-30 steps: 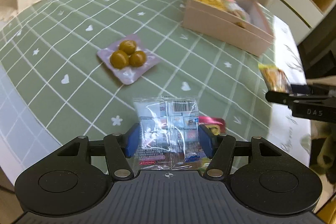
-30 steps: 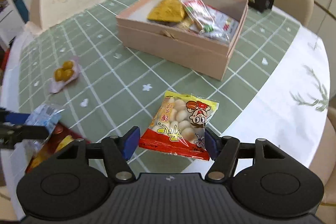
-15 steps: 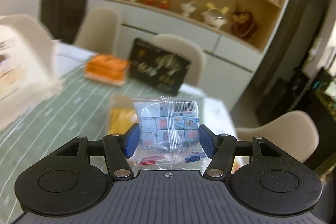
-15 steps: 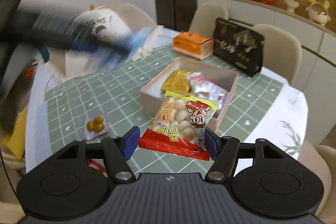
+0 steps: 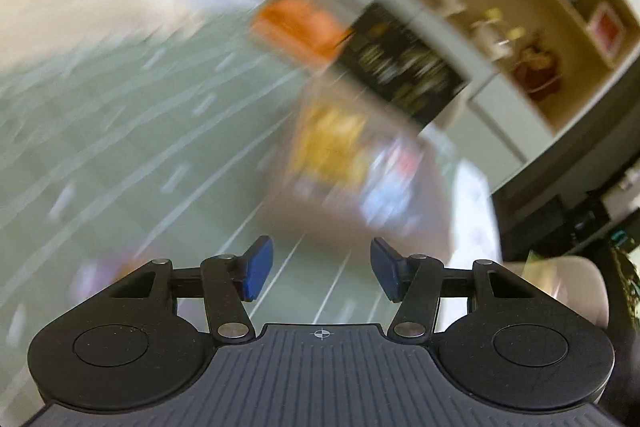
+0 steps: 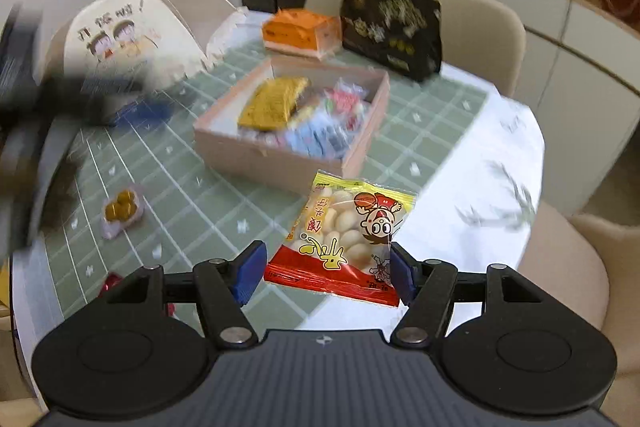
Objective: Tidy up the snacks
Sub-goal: 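Drop the candy bag and snack bag into the pink box with both grippers, then grasp the red chicken-snack pouch with the right gripper while left gripper reaches the cake plate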
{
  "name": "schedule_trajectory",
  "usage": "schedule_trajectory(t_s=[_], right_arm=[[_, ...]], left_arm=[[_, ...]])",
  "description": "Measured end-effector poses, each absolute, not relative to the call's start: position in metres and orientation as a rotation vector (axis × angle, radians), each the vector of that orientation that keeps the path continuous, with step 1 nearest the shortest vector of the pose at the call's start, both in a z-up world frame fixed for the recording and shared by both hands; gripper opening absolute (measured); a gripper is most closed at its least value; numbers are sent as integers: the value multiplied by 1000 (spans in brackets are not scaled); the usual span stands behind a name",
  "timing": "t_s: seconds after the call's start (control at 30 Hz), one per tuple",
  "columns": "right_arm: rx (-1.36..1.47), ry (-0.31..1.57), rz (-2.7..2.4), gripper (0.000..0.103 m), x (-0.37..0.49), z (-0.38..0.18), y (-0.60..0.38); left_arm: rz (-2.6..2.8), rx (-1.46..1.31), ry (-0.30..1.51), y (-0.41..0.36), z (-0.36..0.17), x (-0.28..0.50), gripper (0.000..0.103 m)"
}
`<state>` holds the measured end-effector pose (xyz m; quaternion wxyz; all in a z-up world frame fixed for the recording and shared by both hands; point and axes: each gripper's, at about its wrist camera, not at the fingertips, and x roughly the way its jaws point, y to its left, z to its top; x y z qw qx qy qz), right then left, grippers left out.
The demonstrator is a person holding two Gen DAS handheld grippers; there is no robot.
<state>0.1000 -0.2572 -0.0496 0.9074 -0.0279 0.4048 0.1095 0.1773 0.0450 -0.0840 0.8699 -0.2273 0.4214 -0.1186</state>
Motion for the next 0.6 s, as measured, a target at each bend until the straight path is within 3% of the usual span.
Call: schedule_trajectory(t_s=[0.17, 0.2, 0.23, 0.3, 0.4, 0.6], right_arm=[[-87, 670, 292, 66, 152, -8, -227], [-81, 640, 313, 69, 170, 0, -221], [-77, 633, 322, 81, 187, 4, -216], [-77, 678, 310, 90, 225, 3, -207], [-76, 745, 288, 90, 238, -11, -199], [-34, 949, 503, 90, 162, -83, -176]], left_arm=[[-163, -517, 962, 79, -107, 111, 60], [-136, -514, 968, 84, -106, 102, 60], [-106, -506, 974, 89, -107, 97, 60], [-48, -488, 968, 99, -103, 89, 60], [42, -493, 950, 116, -101, 76, 60], [76, -476, 929, 126, -97, 96, 60]])
